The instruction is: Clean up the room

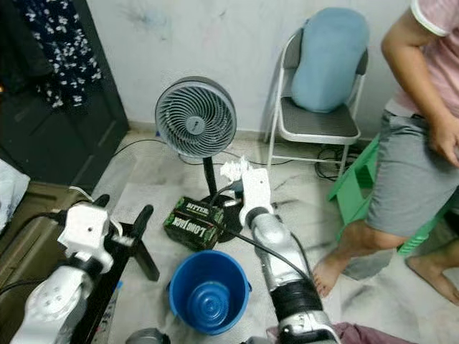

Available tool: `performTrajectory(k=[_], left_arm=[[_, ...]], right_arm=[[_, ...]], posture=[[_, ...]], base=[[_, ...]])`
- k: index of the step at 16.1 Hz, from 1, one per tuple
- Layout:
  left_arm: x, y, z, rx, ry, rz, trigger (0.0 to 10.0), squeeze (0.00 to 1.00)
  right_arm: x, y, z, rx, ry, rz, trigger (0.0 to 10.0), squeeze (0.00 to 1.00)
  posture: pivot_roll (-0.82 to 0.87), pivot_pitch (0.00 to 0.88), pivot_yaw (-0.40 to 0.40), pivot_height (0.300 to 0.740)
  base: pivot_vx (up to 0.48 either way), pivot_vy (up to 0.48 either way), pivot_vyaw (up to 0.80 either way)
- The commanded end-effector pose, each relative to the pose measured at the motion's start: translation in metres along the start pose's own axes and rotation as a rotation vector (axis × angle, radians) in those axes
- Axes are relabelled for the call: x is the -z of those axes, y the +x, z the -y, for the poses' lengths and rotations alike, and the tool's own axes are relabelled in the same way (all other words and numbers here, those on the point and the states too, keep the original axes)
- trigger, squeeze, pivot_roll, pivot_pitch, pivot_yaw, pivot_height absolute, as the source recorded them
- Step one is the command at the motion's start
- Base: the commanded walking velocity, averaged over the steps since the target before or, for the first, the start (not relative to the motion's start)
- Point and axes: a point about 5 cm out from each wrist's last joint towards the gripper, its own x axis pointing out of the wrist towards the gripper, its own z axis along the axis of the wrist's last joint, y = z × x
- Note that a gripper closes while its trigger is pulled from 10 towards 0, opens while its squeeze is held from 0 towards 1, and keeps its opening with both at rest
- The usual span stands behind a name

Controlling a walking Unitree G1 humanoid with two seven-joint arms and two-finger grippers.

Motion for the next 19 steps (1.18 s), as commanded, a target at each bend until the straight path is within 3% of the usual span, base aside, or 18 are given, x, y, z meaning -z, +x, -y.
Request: performTrajectory(k=[1, 3, 7, 10, 13, 15, 19], left_arm=[[-0.006, -0.002, 0.0, 0.018, 0.02, 0.01, 10.0, 0.0], [-0.009, -0.016, -0.006, 0.011, 0.03, -0.001, 10.0, 0.0], [-0.011, -0.046, -0.011, 0.015, 0.027, -0.053, 10.0, 0.0], [-0.016, -0.06, -0.012, 0.066, 0.038, -0.099, 10.0, 0.0], [-0.019, -0.063, -0.018, 0.076, 0.047, -0.118, 10.0, 0.0], [-0.02, -0.062, -0.018, 0.073, 0.036, -0.126, 10.0, 0.0], [-0.021, -0.064, -0.013, 0.083, 0.023, -0.134, 10.0, 0.0]], right_arm=[[0.001, 0.003, -0.004, 0.003, -0.013, -0.028, 10.0, 0.0], [0.009, 0.008, -0.009, 0.031, -0.024, -0.069, 10.0, 0.0], [0.016, 0.013, -0.021, 0.077, 0.073, -0.13, 10.0, 0.0], [0.021, 0.018, -0.049, 0.045, 0.136, -0.165, 10.0, 0.0], [0.029, 0.019, -0.074, -0.013, 0.204, -0.24, 10.0, 0.0], [0.034, 0.017, -0.092, -0.045, 0.161, -0.271, 10.0, 0.0], [0.036, 0.016, -0.104, -0.08, 0.182, -0.283, 10.0, 0.0]], posture=[[0.13, 0.077, 0.009, 0.74], [0.16, 0.114, 0.031, 0.74], [0.2, 0.208, 0.09, 0.74], [0.22, 0.263, 0.139, 0.74], [0.23, 0.294, 0.154, 0.74], [0.22, 0.301, 0.149, 0.74], [0.22, 0.313, 0.144, 0.74]], base=[[0.0, 0.0, 0.0], [0.0, 0.0, 0.0], [0.0, 0.0, 0.0], [0.0, 0.0, 0.0], [0.0, 0.0, 0.0], [0.0, 0.0, 0.0], [0.0, 0.0, 0.0]])
